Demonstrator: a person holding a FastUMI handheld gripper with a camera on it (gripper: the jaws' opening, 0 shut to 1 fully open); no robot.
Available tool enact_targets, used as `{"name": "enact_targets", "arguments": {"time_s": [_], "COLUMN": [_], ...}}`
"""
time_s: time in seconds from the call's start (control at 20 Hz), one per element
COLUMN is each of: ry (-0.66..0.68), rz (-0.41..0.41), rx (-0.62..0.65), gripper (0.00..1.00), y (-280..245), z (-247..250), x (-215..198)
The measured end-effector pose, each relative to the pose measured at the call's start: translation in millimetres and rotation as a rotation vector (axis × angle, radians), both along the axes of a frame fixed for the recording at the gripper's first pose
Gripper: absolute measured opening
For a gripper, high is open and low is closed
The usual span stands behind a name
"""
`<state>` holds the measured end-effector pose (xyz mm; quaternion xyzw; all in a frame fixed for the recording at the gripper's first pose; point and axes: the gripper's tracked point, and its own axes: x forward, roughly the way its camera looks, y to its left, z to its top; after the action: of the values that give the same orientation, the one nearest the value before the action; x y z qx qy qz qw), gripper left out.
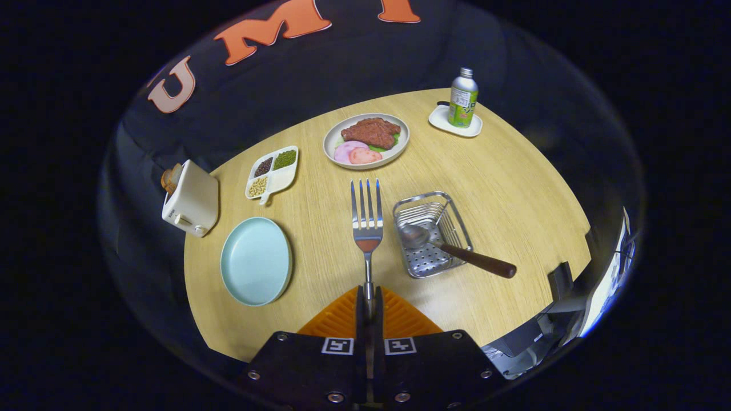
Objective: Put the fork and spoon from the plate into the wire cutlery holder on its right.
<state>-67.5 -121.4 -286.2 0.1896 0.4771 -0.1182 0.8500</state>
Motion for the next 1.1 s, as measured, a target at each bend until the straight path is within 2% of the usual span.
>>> {"name": "enact_targets", "arguments": {"time_s": [0.15, 0.4, 0.6, 0.8, 0.9, 0.95, 1.1], "ry": [0.029, 0.084, 0.05, -0.103, -0.216, -0.286, -0.504], "rz": [-0.008, 0.023, 0.056, 0.02, 0.024, 0.029, 0.01], "rx": [-0.011, -0.026, -0.015, -0.025, -0.054, -0.072, -0.131], "gripper": [0.05, 0.07, 0.12, 0.13, 0.19, 0.27, 0.39], "y": [-19.7, -38.4, -45.7, -60.2, -66.6, -68.5, -70.6], "z": [-10.5, -29.1, -18.7, 19.2, 47.7, 65.4, 121.4], "x": [-5.8, -10.3, -1.4, 23.9, 36.1, 44.3, 61.6]}}
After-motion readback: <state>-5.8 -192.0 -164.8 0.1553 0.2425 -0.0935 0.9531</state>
